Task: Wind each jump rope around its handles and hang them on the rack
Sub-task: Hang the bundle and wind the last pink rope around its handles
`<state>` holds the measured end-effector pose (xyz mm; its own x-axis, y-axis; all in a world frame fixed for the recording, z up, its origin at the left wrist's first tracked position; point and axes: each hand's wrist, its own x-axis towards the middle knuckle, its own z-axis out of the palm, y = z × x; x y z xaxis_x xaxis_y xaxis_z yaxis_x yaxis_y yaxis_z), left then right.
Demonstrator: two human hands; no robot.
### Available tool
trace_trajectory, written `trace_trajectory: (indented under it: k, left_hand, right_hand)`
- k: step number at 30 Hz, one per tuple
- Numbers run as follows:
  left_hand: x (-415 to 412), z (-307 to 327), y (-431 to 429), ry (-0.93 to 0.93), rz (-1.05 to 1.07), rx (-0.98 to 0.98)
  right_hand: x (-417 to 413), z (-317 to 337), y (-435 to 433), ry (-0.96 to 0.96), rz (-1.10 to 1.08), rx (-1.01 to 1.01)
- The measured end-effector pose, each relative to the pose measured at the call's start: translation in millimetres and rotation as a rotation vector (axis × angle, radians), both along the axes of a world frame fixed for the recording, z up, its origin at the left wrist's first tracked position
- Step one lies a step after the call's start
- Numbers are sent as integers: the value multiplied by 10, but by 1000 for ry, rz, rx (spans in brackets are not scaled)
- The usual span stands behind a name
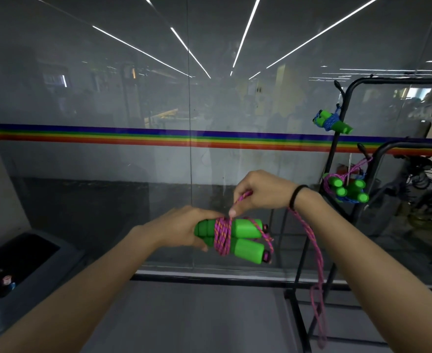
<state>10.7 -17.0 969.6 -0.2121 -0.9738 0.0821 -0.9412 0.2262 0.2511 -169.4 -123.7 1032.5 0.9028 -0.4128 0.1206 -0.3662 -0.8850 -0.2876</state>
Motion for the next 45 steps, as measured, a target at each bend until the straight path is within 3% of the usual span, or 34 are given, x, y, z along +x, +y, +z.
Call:
trace_trajectory:
  k: [5,9,14,16,19,21,25,29,31,35,40,42,43,45]
  left_hand:
    - [-37,11,50,243,-42,-227]
    - [-82,-62,40,516,-41,-350]
    - [-60,-140,-66,815,152,-468]
    - [-28,-177,-108,836,240,-453]
    - [-14,-245,-123,638,318,-430]
    - [-73,-215,-86,417,380,-391]
    - [-157,-106,-84,-82,408,-225]
    - [-218,46,-15,-308,146,-22]
    - [-232,114,33,-314,28,39]
    - [-172,128,100,-115,-66,3]
    - [-161,74,179,447,-141,-64]
    - [-164,55,163,654,-110,-129]
    - [-157,54,147,728,-70,-164]
    - [-107,60,110,859,51,-226]
  right_hand:
    - [-58,-186,-204,-322,-32,486]
    - [-134,-506,-176,-458,-192,649]
    - [-37,-726,51,-383,-185,643]
    - [-38,-678,120,-329,-164,471]
    - [-66,-614,125,21,-117,100]
    - [-61,-581,114,174,-111,-21]
    - [-21,-454,241,292,-18,-111]
    - [50,-259,351,309,57,-138]
    - [55,-196,311,245,109,-84]
    - [16,-176,145,50,167,304]
    - [-77,-324,-28,-265,152,751]
    - [-95,-436,10,-458,-14,911]
    - [-86,-487,27,-537,-122,941]
    - [-54,-616,15,-447,-124,883]
